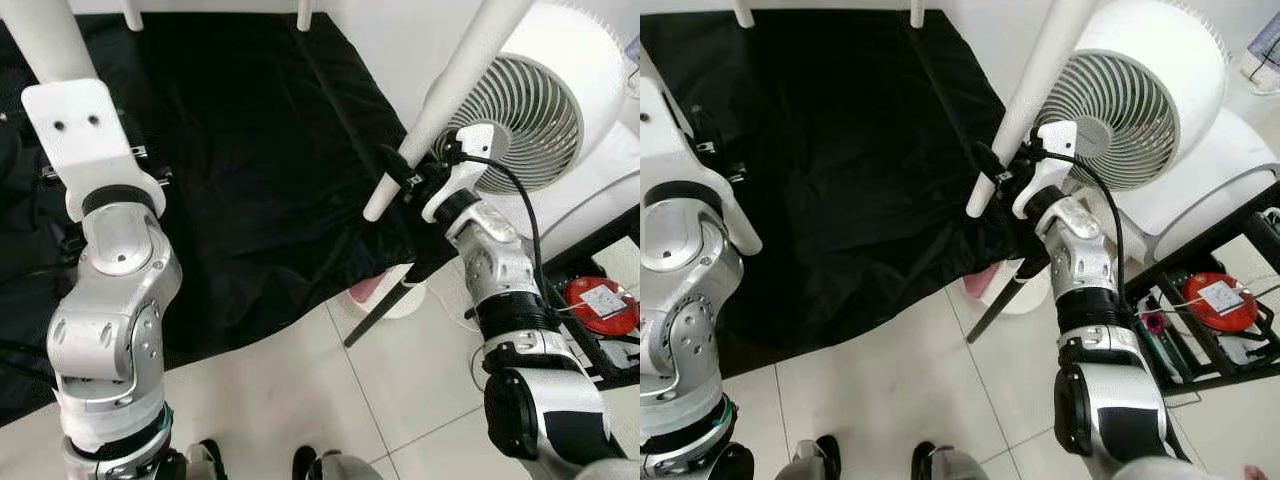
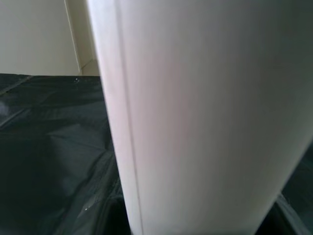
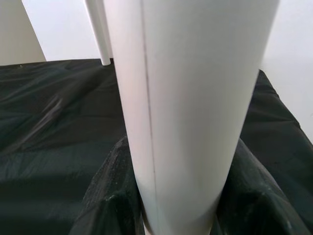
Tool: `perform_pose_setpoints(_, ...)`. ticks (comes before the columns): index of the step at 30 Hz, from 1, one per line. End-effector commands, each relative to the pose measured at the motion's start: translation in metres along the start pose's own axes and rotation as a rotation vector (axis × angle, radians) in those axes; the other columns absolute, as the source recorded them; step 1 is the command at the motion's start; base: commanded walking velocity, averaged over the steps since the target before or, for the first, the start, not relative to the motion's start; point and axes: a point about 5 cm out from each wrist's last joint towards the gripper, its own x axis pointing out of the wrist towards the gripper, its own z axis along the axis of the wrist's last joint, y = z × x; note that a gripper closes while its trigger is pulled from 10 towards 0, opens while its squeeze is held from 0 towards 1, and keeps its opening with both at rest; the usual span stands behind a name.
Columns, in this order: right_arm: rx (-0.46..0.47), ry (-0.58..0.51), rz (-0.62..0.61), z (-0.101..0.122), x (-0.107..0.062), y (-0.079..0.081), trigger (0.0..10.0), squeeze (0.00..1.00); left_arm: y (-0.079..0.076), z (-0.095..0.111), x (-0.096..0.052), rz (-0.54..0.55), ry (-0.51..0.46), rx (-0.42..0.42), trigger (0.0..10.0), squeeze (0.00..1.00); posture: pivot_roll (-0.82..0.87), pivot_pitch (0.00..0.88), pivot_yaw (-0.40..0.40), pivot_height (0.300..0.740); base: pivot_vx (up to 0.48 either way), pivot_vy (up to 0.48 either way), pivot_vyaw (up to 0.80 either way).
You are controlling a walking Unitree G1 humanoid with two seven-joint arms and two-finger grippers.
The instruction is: Building children table
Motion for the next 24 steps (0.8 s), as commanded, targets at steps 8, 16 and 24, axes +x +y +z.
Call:
perform_pose_setpoints(8,0.011,0.113,0.227,-0.026,0.015,0.043,10.0,1.00,-0.051,-0.010,-0.011,-0.330,0.079,-0.046,10.0,0.00,0.05,0.242,-0.125,0.740,0.000,0.000,0.00)
perform_pose_setpoints(16,-0.033,0.045,0.099,-0.020,-0.009,0.014,10.0,1.00,-0.051,-0.009,-0.010,-0.352,0.066,-0.005,10.0,1.00,0.05,0.239,-0.107,0.740,0.000,0.000,0.00)
perform_pose_setpoints(24,-0.058,-0.037,0.011,-0.012,-0.034,0.011,10.0,0.00,-0.045,-0.009,-0.008,-0.333,0.042,0.029,10.0,0.00,0.05,0.229,-0.098,0.740,0.000,0.000,0.00)
